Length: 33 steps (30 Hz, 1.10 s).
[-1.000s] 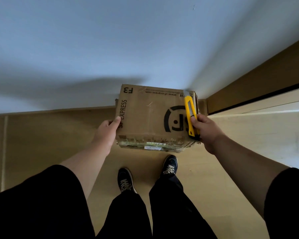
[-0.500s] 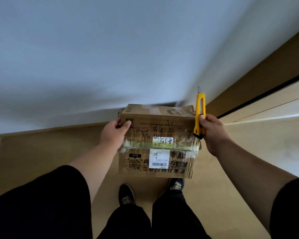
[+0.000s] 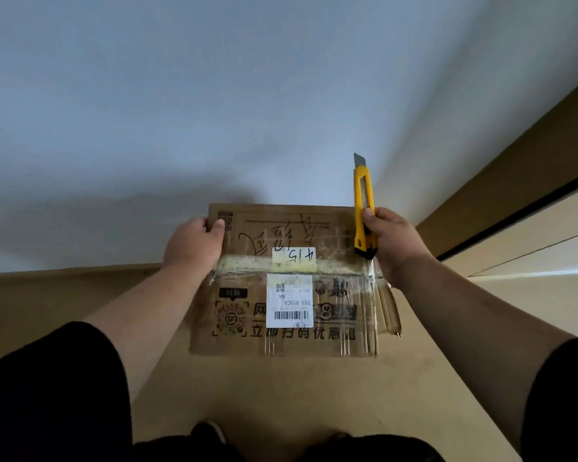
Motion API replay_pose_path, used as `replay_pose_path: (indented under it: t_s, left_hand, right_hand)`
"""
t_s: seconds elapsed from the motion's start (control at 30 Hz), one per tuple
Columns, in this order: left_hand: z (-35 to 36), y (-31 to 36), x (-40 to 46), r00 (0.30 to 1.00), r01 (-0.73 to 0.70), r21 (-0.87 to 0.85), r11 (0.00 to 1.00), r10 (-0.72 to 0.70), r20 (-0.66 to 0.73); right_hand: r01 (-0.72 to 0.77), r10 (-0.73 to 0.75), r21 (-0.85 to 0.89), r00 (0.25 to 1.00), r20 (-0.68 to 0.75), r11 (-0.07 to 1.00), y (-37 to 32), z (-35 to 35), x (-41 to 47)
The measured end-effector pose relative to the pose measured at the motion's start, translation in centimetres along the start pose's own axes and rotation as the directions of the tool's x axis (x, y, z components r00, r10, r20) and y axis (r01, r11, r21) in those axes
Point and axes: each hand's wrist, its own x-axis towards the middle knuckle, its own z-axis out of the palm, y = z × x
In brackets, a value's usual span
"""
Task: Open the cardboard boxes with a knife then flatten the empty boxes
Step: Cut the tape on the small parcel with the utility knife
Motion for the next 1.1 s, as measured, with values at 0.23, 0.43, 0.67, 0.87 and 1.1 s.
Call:
replay_pose_path:
  t_s: [0.23,0.43,0.67,0.87,1.1]
  left_hand:
    - [4.2,-2.4,2.4,0.992,-0.096,0.015,0.995,0.097,-0.075]
    - [6.5,0.5,1.3,0.906,-0.402,0.58,0.709,0.401,0.138]
    - [8.6,3.5,-0.3,0.771,-0.631,0.542,0.554,0.527,0.358]
    - [9.5,4.1,-2.5,0.63,-0.764,0.505,0.401,0.63,0.453]
    - [10.9,4.4,-3.5,0.509,-0.84,0.472,0.27,0.694,0.51]
  right_hand:
    - [0.141,-0.121,0.466,0.99,-0.074,0.873,4.9,-0.5,3.1]
    - [0.209,-0.145,0.579,0.977,-0.157,0.788,6.4,-0.4,2.8]
    - [0.242,-0.163,0.314,0.952,-0.258,0.918,7.1,-3.6,-0.9]
    - [0.1,-0.114,-0.151,0.99,-0.085,0.983,10.2,-8.3,-8.1]
    - [0.054,-0.034,-0.349,0.997,0.065,0.936,11.4,-6.7,-10.0]
